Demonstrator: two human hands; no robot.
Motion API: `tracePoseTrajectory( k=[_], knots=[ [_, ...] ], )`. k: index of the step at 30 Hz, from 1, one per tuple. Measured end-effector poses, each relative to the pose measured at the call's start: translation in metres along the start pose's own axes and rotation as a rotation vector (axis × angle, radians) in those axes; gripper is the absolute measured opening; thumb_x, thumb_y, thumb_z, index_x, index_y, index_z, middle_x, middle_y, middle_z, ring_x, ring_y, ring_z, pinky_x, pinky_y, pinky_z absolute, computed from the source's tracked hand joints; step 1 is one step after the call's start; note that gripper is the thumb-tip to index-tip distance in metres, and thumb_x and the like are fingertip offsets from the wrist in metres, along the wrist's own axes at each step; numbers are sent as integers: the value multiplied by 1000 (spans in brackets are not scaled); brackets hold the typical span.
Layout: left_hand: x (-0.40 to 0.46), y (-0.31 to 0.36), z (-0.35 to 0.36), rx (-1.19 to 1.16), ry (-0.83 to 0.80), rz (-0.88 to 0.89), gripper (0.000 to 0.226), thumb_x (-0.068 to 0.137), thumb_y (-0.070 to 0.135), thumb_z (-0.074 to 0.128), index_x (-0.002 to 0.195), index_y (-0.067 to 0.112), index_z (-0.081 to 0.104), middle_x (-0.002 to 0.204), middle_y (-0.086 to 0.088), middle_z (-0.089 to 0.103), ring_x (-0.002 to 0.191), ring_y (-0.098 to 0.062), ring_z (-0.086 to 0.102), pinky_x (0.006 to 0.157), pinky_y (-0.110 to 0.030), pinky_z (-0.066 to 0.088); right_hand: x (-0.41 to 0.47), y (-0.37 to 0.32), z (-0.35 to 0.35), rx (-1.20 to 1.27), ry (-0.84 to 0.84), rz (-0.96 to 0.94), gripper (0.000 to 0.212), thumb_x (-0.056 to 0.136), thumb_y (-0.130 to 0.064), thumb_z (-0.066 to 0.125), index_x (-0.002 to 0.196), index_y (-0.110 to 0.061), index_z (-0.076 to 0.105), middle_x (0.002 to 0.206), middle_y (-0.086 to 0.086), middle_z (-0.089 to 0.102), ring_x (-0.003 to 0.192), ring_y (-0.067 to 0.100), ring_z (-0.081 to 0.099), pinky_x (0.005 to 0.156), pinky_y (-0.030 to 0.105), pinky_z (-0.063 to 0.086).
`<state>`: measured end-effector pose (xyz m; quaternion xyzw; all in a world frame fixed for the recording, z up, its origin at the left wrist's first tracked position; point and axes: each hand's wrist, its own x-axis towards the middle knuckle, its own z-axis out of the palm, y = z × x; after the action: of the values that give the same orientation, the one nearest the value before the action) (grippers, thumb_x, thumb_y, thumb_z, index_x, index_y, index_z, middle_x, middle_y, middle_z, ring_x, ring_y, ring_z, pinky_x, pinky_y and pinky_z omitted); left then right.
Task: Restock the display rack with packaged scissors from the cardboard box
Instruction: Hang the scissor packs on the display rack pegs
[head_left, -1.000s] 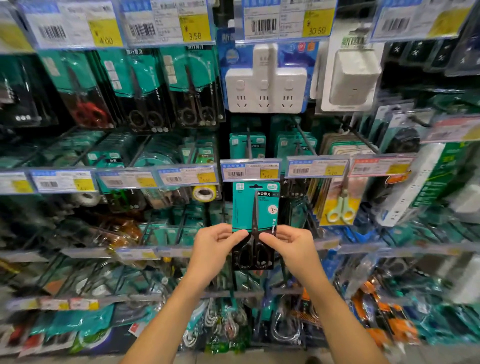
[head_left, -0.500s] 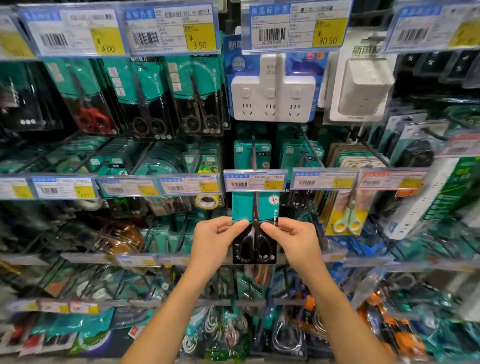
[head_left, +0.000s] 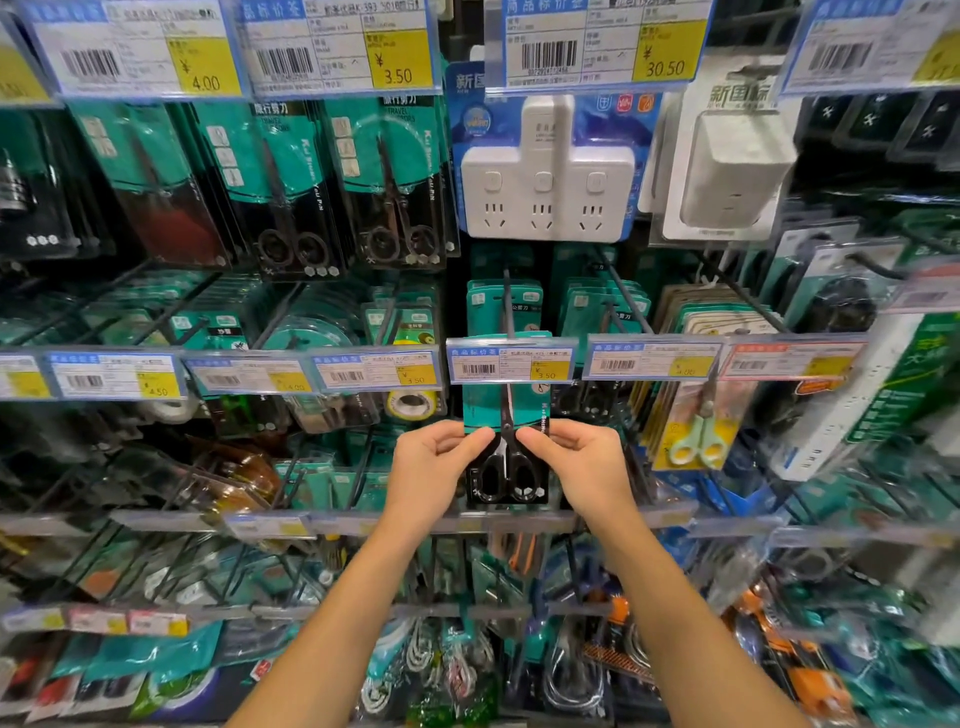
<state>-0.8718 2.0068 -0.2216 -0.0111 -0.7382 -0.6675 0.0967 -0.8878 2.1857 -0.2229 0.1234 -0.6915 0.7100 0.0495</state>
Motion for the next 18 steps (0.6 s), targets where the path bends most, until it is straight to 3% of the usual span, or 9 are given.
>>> tracePoseTrajectory(
  k=[6,8,12,15,18],
  knots=[
    [17,-20,1,-25,63,-75,7,84,23,77,89,23,72,82,5,78,80,-3,72,75,-19,54,20,16,-2,3,40,6,10,83,-20,77,91,-26,79,92,-6,78,92,11,73,80,19,55],
    [26,-25,5,-52,80,-74,8,84,23,77,90,18,73,83,1,78,83,-9,73,80,-27,55,29,21,-2,-6,64,26,9,81,-20,78,89,-25,78,90,-6,78,90,11,73,80,21,54],
    [41,-32,13,-55,162,-77,12,83,30,78,84,20,70,73,1,70,75,-17,65,75,-35,50,48,25,-3,-64,91,2,5,79,-28,80,75,-30,78,81,-5,77,83,9,73,76,20,54],
    [52,-33,19,4,244,-43,14,82,30,79,89,23,70,84,6,72,82,-9,69,82,-27,55,59,27,-4,-111,100,-46,14,78,-29,80,68,-21,76,65,0,73,64,6,65,67,23,49],
    [61,-31,23,27,262,-1,24,83,24,78,101,9,74,93,-3,74,82,-8,68,75,-10,53,69,27,-3,-181,95,-134,44,82,-22,77,44,-29,57,41,-14,47,43,-1,38,50,14,29]
  ],
)
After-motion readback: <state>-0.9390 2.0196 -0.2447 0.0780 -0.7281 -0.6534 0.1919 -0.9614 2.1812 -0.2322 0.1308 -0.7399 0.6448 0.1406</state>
